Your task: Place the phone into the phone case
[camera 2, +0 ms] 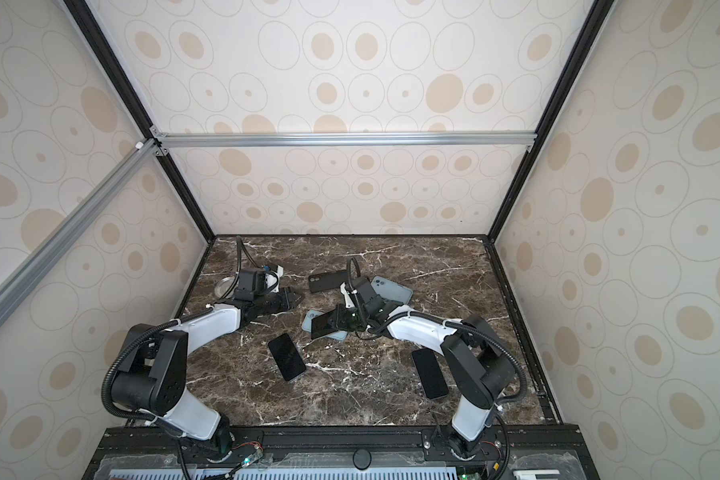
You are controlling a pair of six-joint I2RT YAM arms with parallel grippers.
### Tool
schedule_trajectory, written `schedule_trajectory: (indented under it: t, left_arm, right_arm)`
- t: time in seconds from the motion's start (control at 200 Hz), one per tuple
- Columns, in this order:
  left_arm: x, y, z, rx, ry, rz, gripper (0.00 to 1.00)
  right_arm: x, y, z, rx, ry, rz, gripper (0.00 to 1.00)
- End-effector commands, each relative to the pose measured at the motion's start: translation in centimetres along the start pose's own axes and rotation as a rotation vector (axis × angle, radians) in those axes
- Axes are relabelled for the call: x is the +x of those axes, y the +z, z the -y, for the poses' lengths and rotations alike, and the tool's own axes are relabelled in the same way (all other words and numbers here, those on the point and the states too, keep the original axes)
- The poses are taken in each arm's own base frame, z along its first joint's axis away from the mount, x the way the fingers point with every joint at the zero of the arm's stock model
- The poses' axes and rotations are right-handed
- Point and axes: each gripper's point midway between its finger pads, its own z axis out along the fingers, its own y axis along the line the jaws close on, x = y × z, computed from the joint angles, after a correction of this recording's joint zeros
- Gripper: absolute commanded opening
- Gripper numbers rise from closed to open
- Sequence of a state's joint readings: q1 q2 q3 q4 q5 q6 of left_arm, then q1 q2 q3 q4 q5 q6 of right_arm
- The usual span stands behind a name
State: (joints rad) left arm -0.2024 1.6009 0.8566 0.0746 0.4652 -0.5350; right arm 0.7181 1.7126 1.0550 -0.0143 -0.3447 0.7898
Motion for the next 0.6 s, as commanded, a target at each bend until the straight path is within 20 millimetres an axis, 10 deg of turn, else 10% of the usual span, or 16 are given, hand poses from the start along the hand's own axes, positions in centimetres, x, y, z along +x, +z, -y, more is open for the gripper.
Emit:
schedule_trajectory:
  t: [0.0,0.355,0.595]
  left_arm:
    - [0.2,0.3,-0.8,-0.018,0.000,-0.007,0.50]
    - [0.1,0.3,-0.6,-0.005,-0.007,0.002,0.50]
    - [0.7,0.7,0.0,0.052,-0.048,-0.017,0.48]
  right_arm:
    - [-0.4,-0.2,0.3,-0.037,0.031,-0.015,0.00]
    - [-0.4,-2.4,2.6,0.035,0.009,-0.070,0.00]
    - [-0.9,-1.9,-0.6,-0.039,0.003,-0.058,0.00]
